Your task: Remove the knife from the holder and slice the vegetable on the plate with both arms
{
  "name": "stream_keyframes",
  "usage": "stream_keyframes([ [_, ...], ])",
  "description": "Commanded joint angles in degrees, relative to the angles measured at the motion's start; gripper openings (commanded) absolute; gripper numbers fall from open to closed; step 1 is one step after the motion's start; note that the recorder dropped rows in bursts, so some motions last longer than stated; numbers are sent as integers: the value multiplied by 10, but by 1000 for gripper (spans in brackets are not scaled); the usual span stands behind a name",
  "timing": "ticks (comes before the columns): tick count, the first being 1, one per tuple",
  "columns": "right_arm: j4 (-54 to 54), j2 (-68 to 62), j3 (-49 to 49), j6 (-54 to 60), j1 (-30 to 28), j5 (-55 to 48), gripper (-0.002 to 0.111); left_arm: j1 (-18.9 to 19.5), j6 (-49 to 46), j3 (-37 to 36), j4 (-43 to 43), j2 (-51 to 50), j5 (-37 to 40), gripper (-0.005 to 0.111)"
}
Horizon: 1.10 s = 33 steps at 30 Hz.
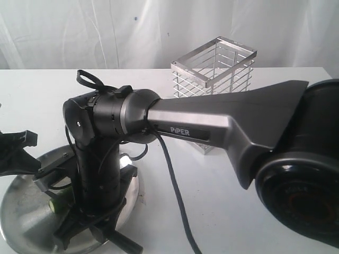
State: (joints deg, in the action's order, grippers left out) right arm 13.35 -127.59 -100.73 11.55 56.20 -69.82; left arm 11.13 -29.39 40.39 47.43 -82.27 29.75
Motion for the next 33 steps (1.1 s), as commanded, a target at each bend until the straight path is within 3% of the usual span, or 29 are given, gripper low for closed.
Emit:
stream_keyframes([
  [1, -2, 8, -9, 0, -1, -1, 0, 2, -29, -4, 47, 3, 23, 0],
  [33, -12, -20, -53, -14, -2, -1, 0, 2, -52, -4, 57, 22, 38, 0],
])
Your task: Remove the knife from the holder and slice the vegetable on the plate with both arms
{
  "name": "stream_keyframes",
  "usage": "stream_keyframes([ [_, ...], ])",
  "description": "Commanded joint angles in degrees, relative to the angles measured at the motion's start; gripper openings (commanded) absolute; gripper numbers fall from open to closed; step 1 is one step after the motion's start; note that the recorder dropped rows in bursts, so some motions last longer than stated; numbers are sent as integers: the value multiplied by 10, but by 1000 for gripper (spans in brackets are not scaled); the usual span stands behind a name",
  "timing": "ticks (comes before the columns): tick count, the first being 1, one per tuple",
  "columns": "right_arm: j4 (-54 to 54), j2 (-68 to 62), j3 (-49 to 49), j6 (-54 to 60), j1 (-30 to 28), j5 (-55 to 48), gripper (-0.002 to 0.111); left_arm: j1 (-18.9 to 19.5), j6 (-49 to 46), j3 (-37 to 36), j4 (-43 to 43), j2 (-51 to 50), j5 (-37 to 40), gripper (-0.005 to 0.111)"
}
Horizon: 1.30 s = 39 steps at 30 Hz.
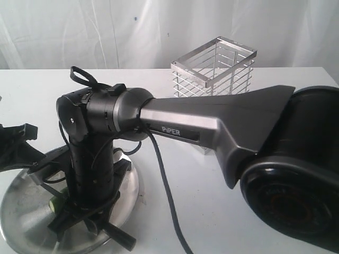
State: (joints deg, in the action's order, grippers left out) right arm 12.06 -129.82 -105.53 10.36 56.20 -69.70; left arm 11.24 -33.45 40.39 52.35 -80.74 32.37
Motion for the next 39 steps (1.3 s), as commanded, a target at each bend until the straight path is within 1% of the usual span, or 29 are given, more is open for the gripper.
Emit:
stream_keyframes([
  [1, 1, 3, -6, -2, -2, -3, 0, 1, -12, -7, 8, 6, 7, 0],
  [8, 2, 3, -6, -2, -2, -3, 0, 0, -13, -37, 12, -17, -20, 0],
  [15, -3, 3, -6, -2, -2, -3, 0, -2, -41, -38, 37, -26, -26, 0],
  [20, -3, 3, -6, -2, -2, -3, 0, -22, -49, -38, 37, -26, -58, 0],
  [24, -3, 3, -6, -2, -2, -3, 0, -28, -49, -38, 37, -29, -81, 0],
  [32, -2, 3, -6, -4, -2, -3, 0, -28, -60, -38, 37, -100, -86, 0],
  [36, -2, 3, -7, -8, -2, -3, 0, -28, -64, -38, 37, -117, -85, 0],
  [39, -2, 3, -7, -11, -2, -3, 0, -28, -64, -37, 43, -117, -100, 0],
])
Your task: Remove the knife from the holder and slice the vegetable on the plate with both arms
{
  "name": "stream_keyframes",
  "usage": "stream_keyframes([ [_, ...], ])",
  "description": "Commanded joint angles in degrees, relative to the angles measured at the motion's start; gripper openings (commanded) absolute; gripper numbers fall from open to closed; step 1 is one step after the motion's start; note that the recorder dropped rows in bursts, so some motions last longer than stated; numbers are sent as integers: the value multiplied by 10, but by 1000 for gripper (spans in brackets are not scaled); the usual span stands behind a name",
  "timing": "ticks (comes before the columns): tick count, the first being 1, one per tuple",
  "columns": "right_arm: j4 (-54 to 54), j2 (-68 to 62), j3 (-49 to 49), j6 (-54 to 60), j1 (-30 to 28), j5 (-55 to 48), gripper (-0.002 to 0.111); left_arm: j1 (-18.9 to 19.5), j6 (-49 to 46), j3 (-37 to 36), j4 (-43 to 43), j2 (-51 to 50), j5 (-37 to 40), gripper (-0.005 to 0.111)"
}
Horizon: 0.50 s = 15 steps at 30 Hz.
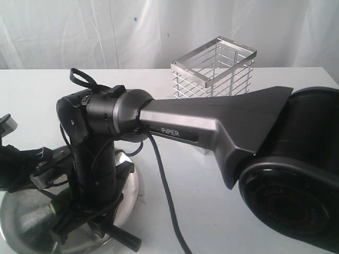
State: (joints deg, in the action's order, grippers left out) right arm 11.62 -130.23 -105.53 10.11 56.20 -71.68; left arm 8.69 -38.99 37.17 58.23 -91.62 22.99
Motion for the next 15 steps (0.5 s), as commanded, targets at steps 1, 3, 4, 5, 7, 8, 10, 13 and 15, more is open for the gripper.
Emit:
stream_keyframes([
  [1, 2, 7, -7, -9, -2, 17, 0, -3, -9, -5, -13, -8, -6, 0],
  [3, -2, 7, -7, -12, -2, 17, 0, -3, -9, -5, -13, -8, -2, 0],
  [4, -2, 7, -11, -13, -2, 17, 0, -3, -14, -5, -13, -9, -9, 0],
  [5, -2, 8, -15, -13, -2, 17, 0, -3, -16, -5, -13, -9, -15, 0],
  [7, -3, 8, -24, -15, -2, 17, 0, -3, -17, -5, -13, -13, -23, 0],
  [8, -3, 8, -27, -18, -2, 17, 0, -3, -18, -5, -13, -16, -24, 0],
  [10, -5, 8, -33, -28, -2, 17, 0, -3, -19, -5, -13, -34, -23, 0],
  [13, -5, 8, -33, -28, -2, 17, 0, -3, -23, -5, -13, -61, -19, 0],
  [15, -5, 8, -33, -29, -2, 17, 0, -3, -23, -5, -13, -68, -19, 0],
])
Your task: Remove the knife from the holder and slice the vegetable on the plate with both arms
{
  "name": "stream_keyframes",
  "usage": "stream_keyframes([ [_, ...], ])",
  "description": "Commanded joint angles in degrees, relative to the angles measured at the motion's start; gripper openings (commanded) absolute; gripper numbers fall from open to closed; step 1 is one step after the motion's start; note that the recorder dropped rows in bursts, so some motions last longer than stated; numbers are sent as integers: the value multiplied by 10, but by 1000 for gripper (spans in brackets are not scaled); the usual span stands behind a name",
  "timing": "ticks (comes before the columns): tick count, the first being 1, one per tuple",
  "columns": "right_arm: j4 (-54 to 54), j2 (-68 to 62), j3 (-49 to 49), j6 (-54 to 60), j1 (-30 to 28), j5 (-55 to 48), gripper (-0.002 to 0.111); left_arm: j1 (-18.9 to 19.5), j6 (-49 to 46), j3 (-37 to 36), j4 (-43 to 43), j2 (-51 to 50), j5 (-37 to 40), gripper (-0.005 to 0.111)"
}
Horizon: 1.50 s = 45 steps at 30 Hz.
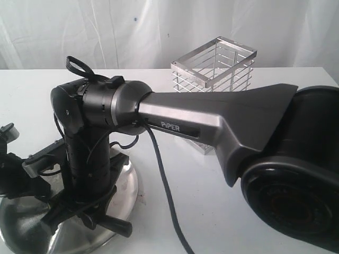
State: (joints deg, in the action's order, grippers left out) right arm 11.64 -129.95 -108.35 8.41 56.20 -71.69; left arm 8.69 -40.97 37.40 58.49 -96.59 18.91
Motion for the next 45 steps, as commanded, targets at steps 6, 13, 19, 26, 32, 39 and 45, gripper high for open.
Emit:
stream_keyframes([
  [6, 18, -4, -3, -21, -2, 17, 0, -3, -3, -7, -12, -18, 22, 0],
  [13, 25, -8, -2, -21, 0, 17, 0, -3, -3, -7, -9, -18, 21, 0],
  [19, 29, -23, -2, -25, 0, 17, 0, -3, -3, -7, -7, -18, 21, 0],
  [26, 30, -29, -2, -25, 0, 17, 0, -3, -4, -7, -3, -18, 17, 0],
  [32, 31, -44, -2, -26, 0, 17, 0, -3, -9, -7, 0, -18, 15, 0],
  [39, 33, -45, -2, -26, 0, 17, 0, -3, -14, -5, 37, -25, 30, 0],
  [45, 36, -44, -2, -26, 0, 17, 0, -1, -41, 43, 29, 23, 77, 0],
])
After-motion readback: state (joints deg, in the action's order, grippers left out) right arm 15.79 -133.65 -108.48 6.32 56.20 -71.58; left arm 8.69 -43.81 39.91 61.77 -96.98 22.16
